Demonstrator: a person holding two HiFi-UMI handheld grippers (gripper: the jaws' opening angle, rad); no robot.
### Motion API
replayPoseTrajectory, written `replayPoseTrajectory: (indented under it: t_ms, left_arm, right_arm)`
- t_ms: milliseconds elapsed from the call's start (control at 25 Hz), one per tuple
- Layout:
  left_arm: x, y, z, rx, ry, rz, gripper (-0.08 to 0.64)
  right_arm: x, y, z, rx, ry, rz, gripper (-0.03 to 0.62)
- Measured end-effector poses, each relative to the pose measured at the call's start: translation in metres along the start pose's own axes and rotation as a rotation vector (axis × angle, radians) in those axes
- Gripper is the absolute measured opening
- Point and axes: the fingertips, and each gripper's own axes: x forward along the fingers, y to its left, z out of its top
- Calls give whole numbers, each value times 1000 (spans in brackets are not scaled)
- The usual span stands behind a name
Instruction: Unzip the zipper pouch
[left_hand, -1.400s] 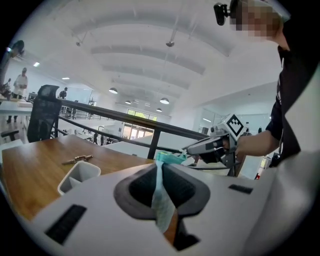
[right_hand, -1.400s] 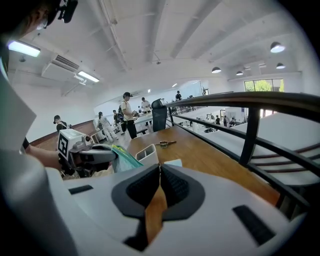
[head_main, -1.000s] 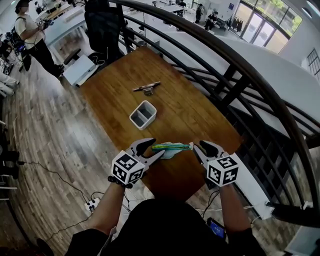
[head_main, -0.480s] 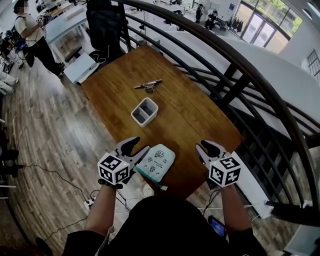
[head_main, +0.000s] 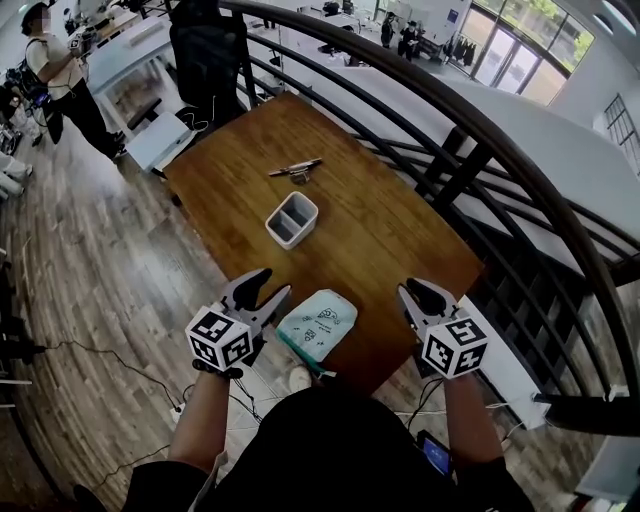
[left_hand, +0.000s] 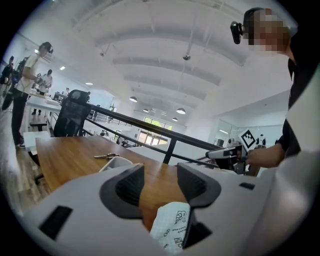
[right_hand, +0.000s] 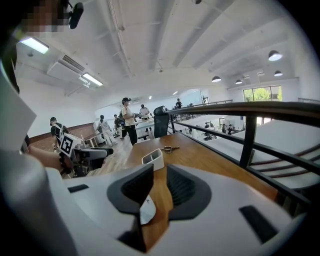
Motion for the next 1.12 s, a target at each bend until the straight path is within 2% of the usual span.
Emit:
replayPoseTrajectory:
  t_ms: [160,360,680,880,960,1120]
  left_arm:
    - [-15,-1,8,29,-21,-9,212]
    - [-31,-5,15,70,-29,-32,207]
    - [-57,-17,43,117,-103,17,128]
    - [-68,-27,51,113,-148,37,66]
    - [-71,-27,50,101,-161,60,34]
    - [-78,-38,48,93,-184,116,16]
  right_arm:
    - [-14,10,-1,-11,-39,-40,62]
    - [-27,28,0,20,-106,-52,52]
    - [-62,52,24,-38,-270,-127,4]
    - [-73,52,24,-53,-304,-130,-3]
    - [-74,50,26,-61,-308,-115,-3]
    - [-91,44,24,-57,-327,-97,-5]
